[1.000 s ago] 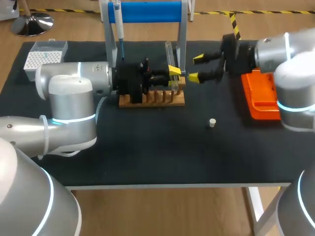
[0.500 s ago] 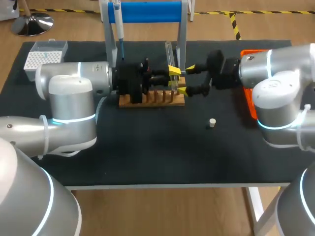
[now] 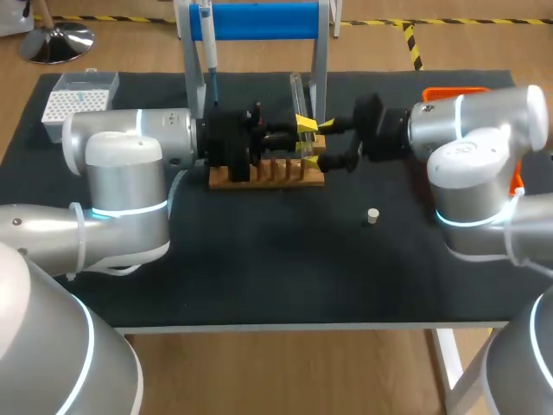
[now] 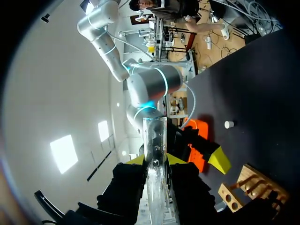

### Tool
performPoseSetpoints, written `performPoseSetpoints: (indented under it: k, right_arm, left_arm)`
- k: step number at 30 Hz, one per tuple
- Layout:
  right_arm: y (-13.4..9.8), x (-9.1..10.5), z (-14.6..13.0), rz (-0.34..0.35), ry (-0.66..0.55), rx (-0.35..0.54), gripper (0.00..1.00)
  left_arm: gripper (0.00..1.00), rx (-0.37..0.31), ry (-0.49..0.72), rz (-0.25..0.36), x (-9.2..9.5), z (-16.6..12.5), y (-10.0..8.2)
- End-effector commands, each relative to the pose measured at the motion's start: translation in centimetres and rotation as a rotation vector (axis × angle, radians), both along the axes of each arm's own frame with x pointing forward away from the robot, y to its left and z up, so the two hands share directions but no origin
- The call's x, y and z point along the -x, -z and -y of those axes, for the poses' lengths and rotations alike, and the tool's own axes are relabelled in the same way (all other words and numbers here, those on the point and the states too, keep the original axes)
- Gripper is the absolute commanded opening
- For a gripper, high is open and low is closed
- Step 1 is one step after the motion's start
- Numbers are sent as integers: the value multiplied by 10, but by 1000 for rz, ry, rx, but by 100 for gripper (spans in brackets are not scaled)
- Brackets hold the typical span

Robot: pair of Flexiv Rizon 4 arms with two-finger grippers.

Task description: Invert the test tube, pick up the pipette, mount the tip to pipette, aspirate from beaker and dispense into the tube, eject the tip, return the pipette, and cap with the stopper.

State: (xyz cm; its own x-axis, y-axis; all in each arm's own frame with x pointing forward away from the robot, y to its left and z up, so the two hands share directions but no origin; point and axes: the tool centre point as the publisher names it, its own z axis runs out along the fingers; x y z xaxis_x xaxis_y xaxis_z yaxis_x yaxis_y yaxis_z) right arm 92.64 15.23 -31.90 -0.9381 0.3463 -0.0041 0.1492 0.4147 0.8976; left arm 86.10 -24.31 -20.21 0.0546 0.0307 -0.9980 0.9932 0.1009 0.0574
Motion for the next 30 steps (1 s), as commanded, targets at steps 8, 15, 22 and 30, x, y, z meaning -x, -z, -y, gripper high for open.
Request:
performPoseSetpoints:
  k: [8, 15, 22, 30]
  right_arm:
    - [8, 0, 0, 3, 11, 7, 100]
    - [8, 0, 0, 3, 11, 7, 100]
    - [8, 0, 0, 3, 11, 7, 100]
    - [8, 0, 0, 3, 11, 7, 100]
  left_arm:
    - [0, 1, -3, 3, 0, 1, 0]
    - [0, 1, -3, 3, 0, 1, 0]
    - [0, -1, 126, -301, -4, 2, -38]
    - [0, 126, 95, -895, -10, -6, -64]
